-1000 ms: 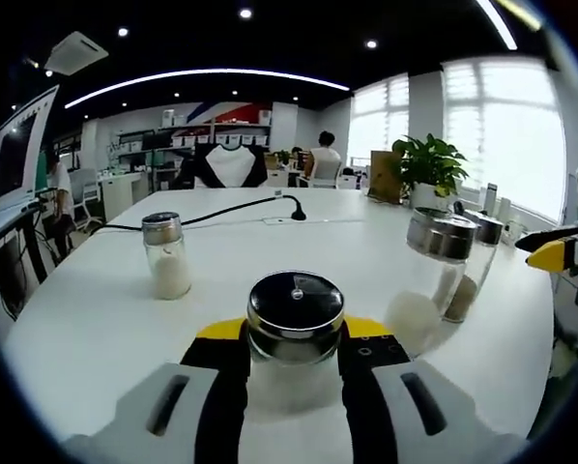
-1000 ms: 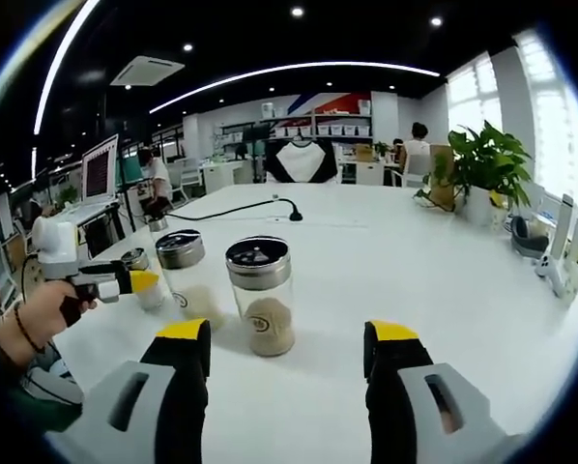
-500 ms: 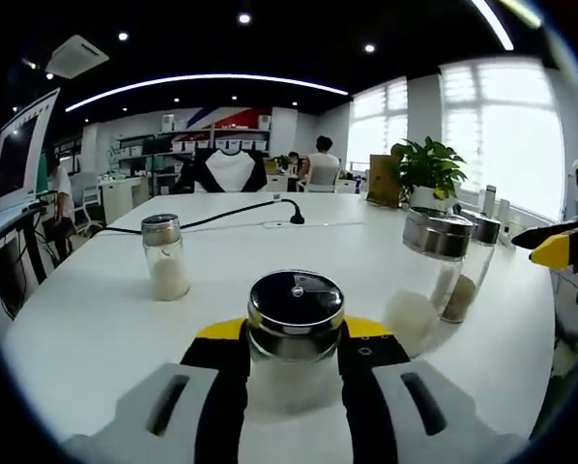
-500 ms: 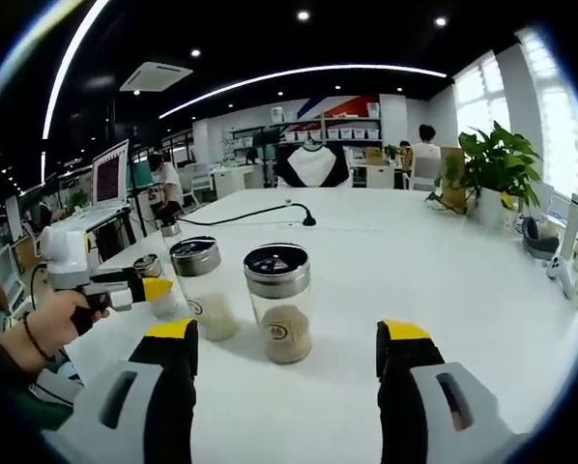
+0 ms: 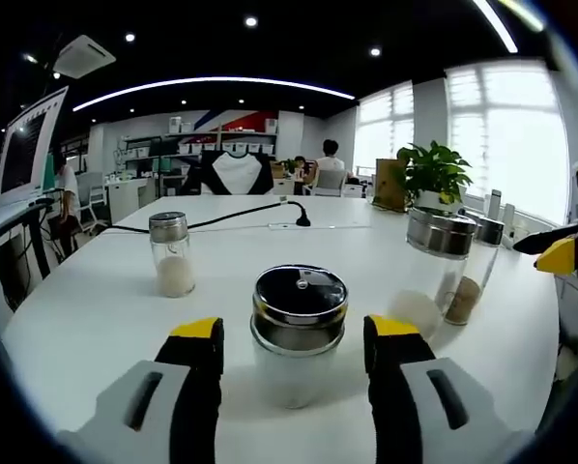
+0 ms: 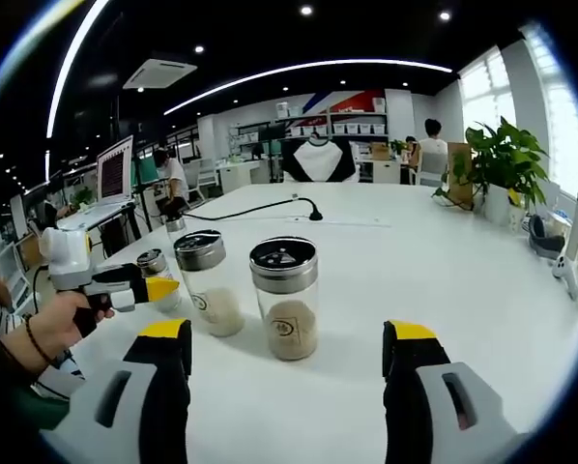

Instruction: Rotate the seasoning bottle until the label or dispensing opening points toward the visible target arrow and the bottle remains upright within the marked orientation range

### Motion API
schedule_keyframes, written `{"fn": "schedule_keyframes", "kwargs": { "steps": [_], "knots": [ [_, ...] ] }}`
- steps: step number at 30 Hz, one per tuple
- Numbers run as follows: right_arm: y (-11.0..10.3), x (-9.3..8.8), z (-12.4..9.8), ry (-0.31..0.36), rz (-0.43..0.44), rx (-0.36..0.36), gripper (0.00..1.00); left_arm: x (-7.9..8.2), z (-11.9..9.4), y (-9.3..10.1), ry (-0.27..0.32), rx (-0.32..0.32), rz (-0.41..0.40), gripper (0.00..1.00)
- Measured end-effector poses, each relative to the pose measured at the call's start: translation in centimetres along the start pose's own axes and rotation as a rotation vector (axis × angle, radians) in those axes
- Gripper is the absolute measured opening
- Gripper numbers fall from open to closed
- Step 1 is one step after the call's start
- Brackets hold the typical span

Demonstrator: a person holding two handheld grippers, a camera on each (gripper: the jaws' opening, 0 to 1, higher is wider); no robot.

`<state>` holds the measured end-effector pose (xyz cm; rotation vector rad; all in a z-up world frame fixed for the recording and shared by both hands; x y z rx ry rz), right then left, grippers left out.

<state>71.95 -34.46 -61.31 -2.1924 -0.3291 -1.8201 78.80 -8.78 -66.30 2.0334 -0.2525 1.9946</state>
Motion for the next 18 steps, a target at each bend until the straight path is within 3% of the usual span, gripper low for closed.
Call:
{"fn": "schedule_keyframes", "kwargs": {
  "steps": [3, 18],
  "knots": [
    [-0.16, 0.02, 0.08, 0.000, 0.010, 0.007, 0.83, -0.04, -0.12, 0.04, -0.010, -0.001, -0.001, 0.56],
    [-0.75, 0.28, 0.25, 0.018, -0.035, 0.045, 0.98, -0.17, 0.43, 0.59, -0.020, 0.068, -0.037, 0.54]
  ]
}}
Point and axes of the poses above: the point that each gripper's makers call its tool centre point, and the gripper's own axes: z roughly forward along the fingers, y roughly to its right, x roughly out of its top, the point moved 5 cm from there along -z, roughly backward along the fingers, and after that the axes turned 14 degrees about y, right-handed, at the moved point
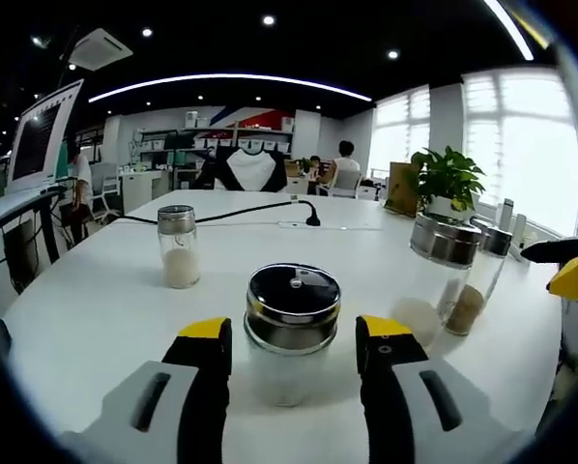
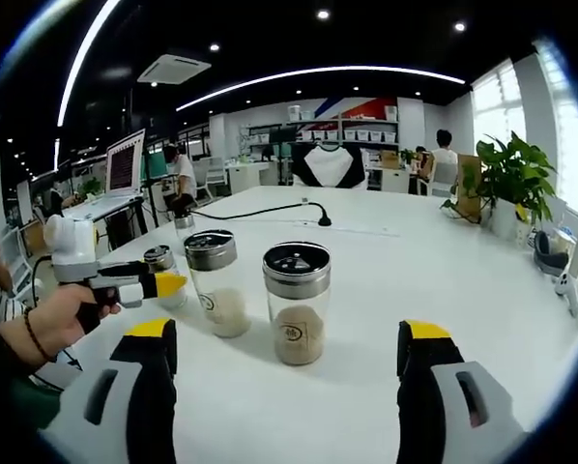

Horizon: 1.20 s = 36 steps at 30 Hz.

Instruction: Rotate the seasoning bottle until the label or dispensing opening points toward the visible target arrow and the bottle remains upright within the marked orientation range

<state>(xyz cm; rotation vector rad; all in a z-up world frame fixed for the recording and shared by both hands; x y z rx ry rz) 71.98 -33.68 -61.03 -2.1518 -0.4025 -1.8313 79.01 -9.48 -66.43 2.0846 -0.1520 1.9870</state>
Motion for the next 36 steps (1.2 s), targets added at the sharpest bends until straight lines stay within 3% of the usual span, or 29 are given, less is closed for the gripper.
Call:
{"fn": "schedule_keyframes", "kwargs": {
  "steps": [4, 8, 10, 36],
  "knots": [
    [0.01, -0.21, 0.06, -0.010, 0.018, -0.001, 0.98, -0.16, 0.24, -0.05, -0.004, 0.009, 0.009, 0.53],
    [0.08, -0.27, 0.09, -0.010, 0.018, -0.001, 0.98, -0.32, 0.27, -0.22, -0.004, 0.014, 0.011, 0.40],
    [0.09, -0.26, 0.12, -0.010, 0.019, 0.000, 0.97, -0.37, 0.31, -0.28, -0.004, 0.004, 0.029, 0.39],
    [-0.10, -0.86, 0.25, -0.034, 0.033, 0.016, 0.94, -0.42, 0.19, -0.37, -0.014, -0.032, 0.068, 0.37]
  ]
}}
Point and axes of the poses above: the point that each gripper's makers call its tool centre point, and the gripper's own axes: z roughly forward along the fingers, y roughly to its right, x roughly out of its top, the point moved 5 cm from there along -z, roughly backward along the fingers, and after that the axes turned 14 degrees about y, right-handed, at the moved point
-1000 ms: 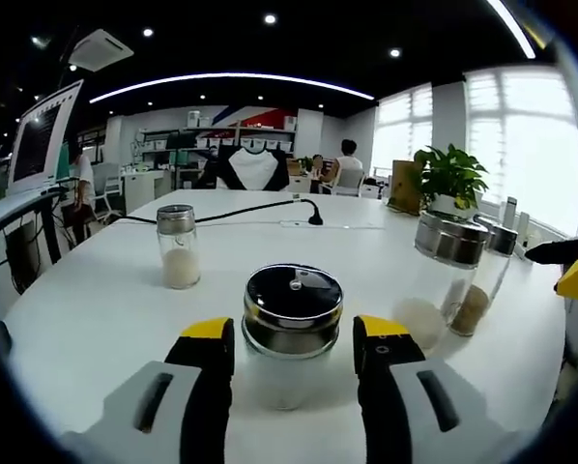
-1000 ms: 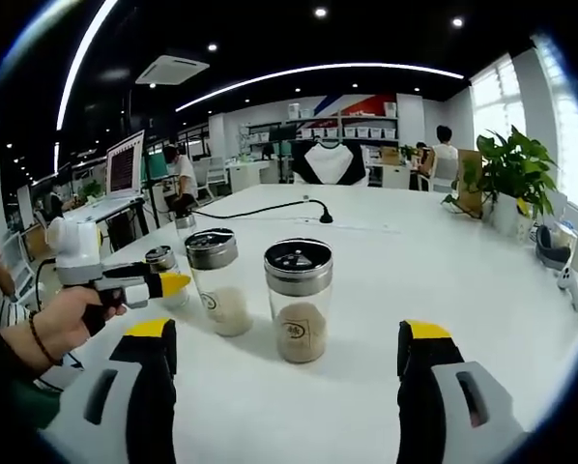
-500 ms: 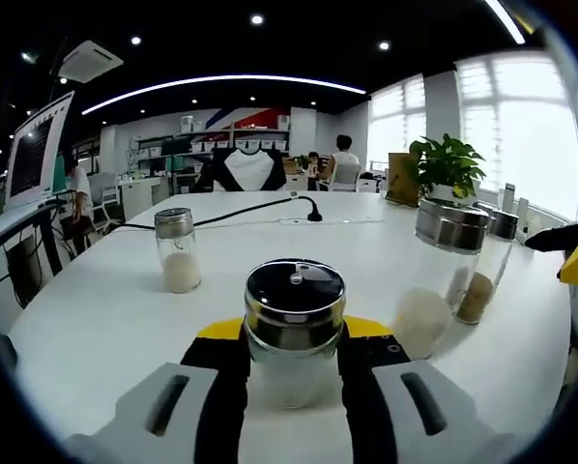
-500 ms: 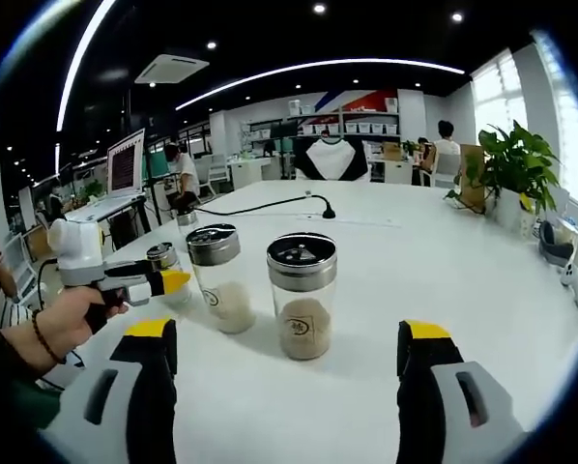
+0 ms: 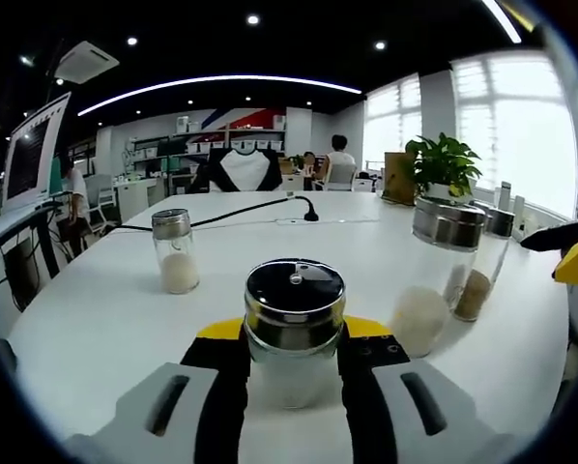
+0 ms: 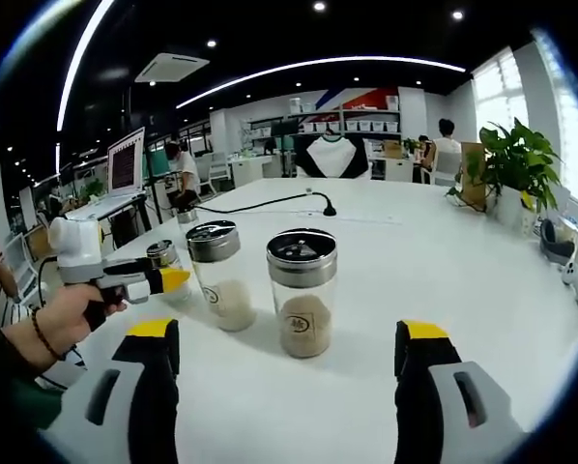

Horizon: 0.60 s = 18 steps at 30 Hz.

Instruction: Rotate the seasoning bottle until the label or dispensing opening points toward the visible target arrow and the bottle remains upright within the marked orientation range

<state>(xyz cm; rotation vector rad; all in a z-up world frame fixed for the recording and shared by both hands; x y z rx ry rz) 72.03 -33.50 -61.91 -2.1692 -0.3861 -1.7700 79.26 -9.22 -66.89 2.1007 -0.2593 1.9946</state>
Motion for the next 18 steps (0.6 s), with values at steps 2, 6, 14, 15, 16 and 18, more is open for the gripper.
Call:
{"fn": "schedule_keyframes", "kwargs": {
  "steps": [2, 6, 14, 15, 16, 18],
  "knots": [
    [0.00, 0.00, -0.02, 0.001, 0.000, 0.001, 0.94, -0.01, -0.01, -0.02, 0.002, -0.005, -0.001, 0.37],
    [-0.01, -0.09, -0.01, -0.005, -0.006, 0.002, 0.94, -0.04, -0.15, -0.01, 0.018, -0.028, 0.001, 0.37],
    [-0.21, -0.05, -0.01, -0.003, -0.005, 0.010, 0.93, -0.02, -0.06, -0.06, 0.018, -0.053, 0.006, 0.37],
    [-0.21, -0.04, -0.03, -0.003, -0.006, 0.009, 0.93, -0.02, -0.02, -0.09, 0.016, -0.059, 0.006, 0.37],
    [-0.11, -0.08, -0.07, -0.008, -0.011, 0.002, 0.93, -0.02, -0.01, -0.09, 0.015, -0.065, 0.008, 0.37],
    [-0.03, -0.15, -0.06, -0.014, -0.021, -0.002, 0.93, -0.01, 0.05, -0.12, 0.013, -0.082, 0.007, 0.37]
  ]
}}
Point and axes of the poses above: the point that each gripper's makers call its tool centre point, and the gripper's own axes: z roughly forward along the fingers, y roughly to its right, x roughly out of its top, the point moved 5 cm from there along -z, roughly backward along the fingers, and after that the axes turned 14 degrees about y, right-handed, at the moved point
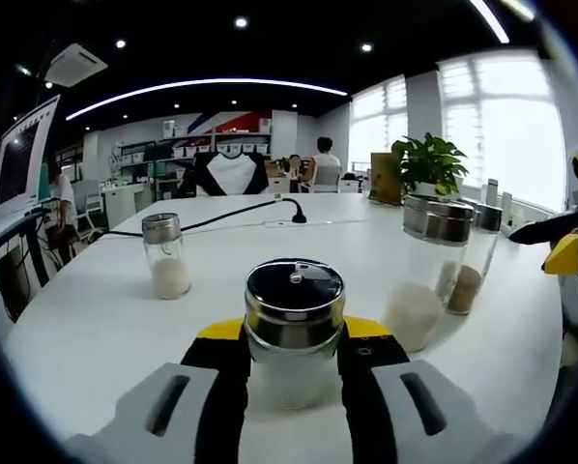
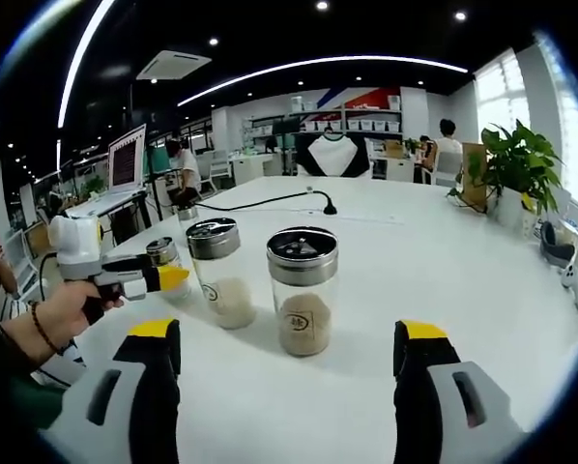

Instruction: Rotate the seasoning bottle until the label or dispensing opening points toward the visible target arrow and the bottle remains upright within the marked orientation range

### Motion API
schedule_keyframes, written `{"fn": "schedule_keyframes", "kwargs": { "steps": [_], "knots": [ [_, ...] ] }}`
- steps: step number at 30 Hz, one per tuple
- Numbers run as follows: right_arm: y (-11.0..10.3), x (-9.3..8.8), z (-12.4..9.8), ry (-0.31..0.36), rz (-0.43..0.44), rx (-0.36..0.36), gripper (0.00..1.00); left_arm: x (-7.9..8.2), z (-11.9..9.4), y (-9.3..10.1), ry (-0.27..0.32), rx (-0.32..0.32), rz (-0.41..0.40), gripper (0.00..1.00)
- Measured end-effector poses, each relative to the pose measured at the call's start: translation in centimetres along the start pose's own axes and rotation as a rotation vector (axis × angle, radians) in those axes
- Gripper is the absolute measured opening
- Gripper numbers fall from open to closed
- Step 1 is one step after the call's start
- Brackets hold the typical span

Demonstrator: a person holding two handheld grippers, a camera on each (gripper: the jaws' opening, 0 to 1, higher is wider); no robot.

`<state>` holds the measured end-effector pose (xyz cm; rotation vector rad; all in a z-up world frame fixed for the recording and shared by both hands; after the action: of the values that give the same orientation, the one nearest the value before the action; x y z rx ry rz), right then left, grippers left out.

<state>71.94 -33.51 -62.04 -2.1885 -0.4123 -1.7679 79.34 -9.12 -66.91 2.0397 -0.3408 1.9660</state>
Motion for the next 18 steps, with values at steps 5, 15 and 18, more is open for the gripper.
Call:
{"fn": "schedule_keyframes", "kwargs": {
  "steps": [5, 15, 18],
  "knots": [
    [-0.11, 0.07, 0.02, 0.003, 0.003, 0.011, 0.93, -0.01, 0.11, -0.02, -0.010, -0.036, 0.006, 0.37],
    [-0.29, 0.35, 0.11, 0.018, -0.005, 0.035, 0.93, -0.01, 0.21, -0.04, -0.019, -0.103, 0.011, 0.37],
    [-0.31, 0.38, 0.15, 0.020, -0.003, 0.039, 0.93, -0.01, 0.35, -0.17, -0.028, -0.126, 0.012, 0.37]
  ]
}}
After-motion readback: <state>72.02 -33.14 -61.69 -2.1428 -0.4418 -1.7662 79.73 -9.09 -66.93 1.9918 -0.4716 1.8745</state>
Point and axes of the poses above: the point that each gripper's makers call its tool centre point, and the gripper's own axes: z roughly forward along the fingers, y roughly to its right, x roughly out of its top, the point moved 5 cm from there along -z, roughly backward along the fingers, and after that the axes turned 14 degrees about y, right-handed, at the moved point
